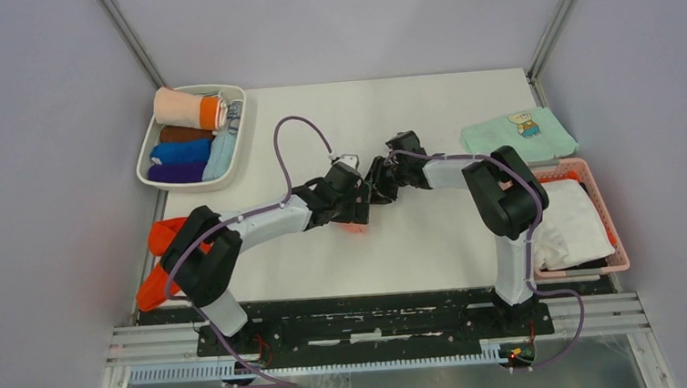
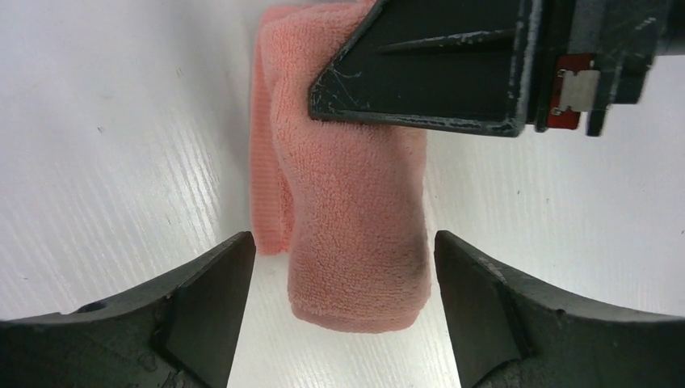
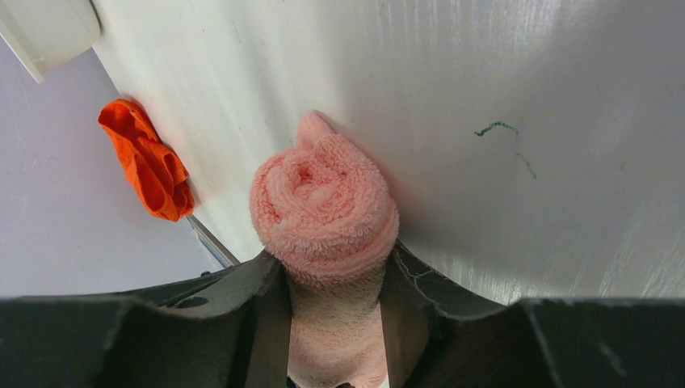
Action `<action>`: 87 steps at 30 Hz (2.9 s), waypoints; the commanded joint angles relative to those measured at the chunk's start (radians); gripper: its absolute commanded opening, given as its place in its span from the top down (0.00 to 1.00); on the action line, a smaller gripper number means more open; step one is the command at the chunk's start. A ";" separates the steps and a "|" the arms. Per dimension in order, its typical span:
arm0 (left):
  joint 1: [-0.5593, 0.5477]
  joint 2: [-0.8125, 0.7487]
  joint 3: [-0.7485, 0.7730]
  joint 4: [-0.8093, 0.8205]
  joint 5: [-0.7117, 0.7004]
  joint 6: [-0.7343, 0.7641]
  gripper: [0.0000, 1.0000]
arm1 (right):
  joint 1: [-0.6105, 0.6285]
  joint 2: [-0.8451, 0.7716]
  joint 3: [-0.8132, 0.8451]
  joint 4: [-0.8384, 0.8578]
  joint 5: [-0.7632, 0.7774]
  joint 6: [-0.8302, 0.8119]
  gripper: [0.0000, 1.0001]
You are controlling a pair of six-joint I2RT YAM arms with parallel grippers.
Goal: Roll the towels
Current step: Roll the towel at the center of the board, then pick up the towel at the center of the board, then place the towel in the bin.
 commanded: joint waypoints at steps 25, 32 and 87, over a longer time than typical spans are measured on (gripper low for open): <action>0.098 0.235 0.025 -0.010 0.236 -0.064 0.25 | 0.052 0.029 0.005 -0.086 0.110 -0.093 0.55; 0.090 0.239 -0.014 -0.001 0.237 -0.114 0.43 | 0.060 0.001 0.010 -0.087 0.113 -0.113 0.55; 1.067 0.348 0.846 -0.462 -0.203 -0.442 0.97 | -0.259 -0.471 -0.011 -0.582 0.287 -0.455 0.01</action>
